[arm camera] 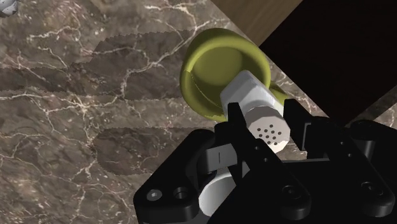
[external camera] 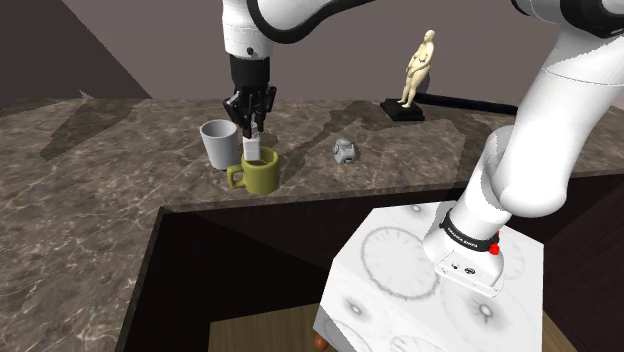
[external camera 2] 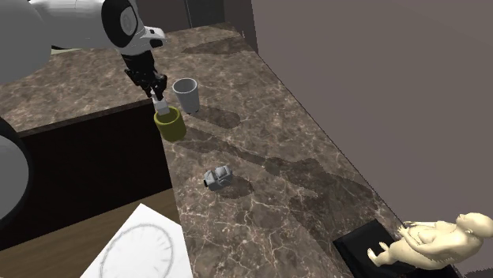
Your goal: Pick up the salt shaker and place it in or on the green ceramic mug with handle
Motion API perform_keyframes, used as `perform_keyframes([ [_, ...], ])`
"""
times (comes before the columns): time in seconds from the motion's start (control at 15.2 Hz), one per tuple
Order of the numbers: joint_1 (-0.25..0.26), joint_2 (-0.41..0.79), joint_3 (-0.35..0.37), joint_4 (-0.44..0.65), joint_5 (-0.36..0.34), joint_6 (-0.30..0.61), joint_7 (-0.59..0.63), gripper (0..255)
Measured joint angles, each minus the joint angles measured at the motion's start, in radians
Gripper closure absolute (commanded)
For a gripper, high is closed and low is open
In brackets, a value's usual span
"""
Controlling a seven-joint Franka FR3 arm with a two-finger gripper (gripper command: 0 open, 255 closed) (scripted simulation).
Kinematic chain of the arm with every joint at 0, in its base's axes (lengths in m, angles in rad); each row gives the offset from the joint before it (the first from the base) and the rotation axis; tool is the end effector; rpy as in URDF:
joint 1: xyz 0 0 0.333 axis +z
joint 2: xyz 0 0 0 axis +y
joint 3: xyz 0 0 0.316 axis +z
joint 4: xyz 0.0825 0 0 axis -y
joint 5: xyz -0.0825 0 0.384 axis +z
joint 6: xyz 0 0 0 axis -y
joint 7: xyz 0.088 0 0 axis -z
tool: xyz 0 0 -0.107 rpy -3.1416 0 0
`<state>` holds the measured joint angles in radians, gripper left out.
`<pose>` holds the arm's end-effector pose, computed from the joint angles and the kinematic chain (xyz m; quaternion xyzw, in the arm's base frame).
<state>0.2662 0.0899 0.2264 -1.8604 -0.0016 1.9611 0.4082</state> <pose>0.5185 0.2744 0.4700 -0.9991 -0.0420 -0.0018 0.0112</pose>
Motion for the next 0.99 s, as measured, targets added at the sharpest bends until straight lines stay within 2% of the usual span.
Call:
perform_keyframes([
  [0.07,0.0,0.0,0.0,0.0,0.0,0.0,0.0,0],
  [0.46,0.0,0.0,0.0,0.0,0.0,0.0,0.0,0],
  [0.73,-0.002,-0.006,-0.001,0.089,0.002,-0.094,-0.004,0],
  [0.99,-0.001,-0.017,0.0,0.104,0.004,-0.121,-0.003,0],
])
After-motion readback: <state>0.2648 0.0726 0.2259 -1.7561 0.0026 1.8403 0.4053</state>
